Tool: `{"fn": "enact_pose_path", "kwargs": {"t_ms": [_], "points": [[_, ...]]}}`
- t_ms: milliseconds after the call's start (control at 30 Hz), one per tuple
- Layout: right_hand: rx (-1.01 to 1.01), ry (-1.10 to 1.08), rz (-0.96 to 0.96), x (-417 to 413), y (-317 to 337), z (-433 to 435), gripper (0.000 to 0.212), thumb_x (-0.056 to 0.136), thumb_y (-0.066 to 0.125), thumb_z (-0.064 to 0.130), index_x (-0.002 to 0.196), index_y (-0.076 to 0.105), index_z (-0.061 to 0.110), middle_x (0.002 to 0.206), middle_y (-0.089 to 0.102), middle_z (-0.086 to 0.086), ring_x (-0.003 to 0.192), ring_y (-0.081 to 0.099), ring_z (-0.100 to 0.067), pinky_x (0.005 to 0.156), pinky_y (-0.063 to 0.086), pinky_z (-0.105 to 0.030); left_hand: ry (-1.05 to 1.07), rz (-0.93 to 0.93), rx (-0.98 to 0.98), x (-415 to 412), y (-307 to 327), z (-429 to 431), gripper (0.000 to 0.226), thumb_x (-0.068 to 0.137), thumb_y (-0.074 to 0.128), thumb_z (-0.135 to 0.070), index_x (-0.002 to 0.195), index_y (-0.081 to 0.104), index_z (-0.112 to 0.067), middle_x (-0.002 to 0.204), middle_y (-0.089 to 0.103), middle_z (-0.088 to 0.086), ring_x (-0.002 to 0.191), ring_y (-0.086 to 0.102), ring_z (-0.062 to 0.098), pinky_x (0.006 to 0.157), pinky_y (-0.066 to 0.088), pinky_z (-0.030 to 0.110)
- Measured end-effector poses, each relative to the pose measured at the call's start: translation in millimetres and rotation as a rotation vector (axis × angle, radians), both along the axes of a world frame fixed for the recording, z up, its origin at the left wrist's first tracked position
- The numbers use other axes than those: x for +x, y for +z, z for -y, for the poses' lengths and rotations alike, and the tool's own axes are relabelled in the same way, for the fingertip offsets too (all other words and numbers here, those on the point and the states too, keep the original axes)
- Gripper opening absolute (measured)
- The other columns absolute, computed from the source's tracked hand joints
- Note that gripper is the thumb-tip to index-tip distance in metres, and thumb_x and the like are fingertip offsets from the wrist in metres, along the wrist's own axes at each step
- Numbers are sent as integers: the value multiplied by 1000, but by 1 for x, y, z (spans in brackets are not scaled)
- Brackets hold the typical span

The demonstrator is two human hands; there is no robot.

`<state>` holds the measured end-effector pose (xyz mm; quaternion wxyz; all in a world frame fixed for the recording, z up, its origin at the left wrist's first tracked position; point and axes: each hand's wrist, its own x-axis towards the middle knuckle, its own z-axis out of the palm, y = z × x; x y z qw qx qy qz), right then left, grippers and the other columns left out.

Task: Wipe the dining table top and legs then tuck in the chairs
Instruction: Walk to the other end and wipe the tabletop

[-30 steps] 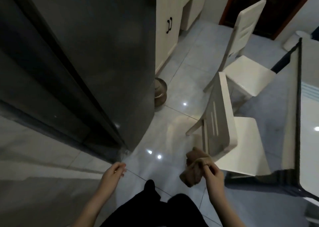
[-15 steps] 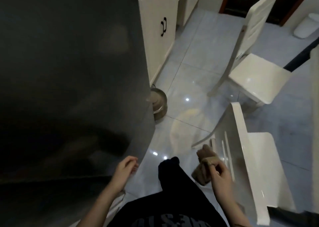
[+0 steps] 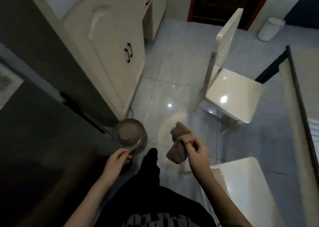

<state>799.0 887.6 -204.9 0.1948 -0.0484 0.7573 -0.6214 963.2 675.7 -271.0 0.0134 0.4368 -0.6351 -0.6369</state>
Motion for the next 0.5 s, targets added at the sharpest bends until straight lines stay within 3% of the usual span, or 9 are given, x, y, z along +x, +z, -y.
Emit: {"fn": "enact_pose_path", "kwargs": {"t_ms": [133,367,500], "points": [[32,-36,-41,-73,-1,39,14,93,56,0,95,68,6,85,69,-2,78,63,-2,67,47,-11,-49,-38,-28,-101,-9,48,21,95,48,-2,88,65,-10,80,66,8,74,60,19,62,48,9],[97,-137,8,-200,-1,67,19,93,53,-1,89,66,13,79,67,4,68,62,9,63,46,-11,-152,-58,6,-268,1,112,18,96,43,2,93,60,-1,78,59,15,66,54,21,54,46,10],[190,-194,67,-272,-22,58,17,93,54,0,89,67,10,82,69,-6,75,63,-10,61,47,-11,-194,-39,3,-343,5,133,22,95,45,2,85,62,-9,76,61,9,66,57,16,56,47,9]]}}
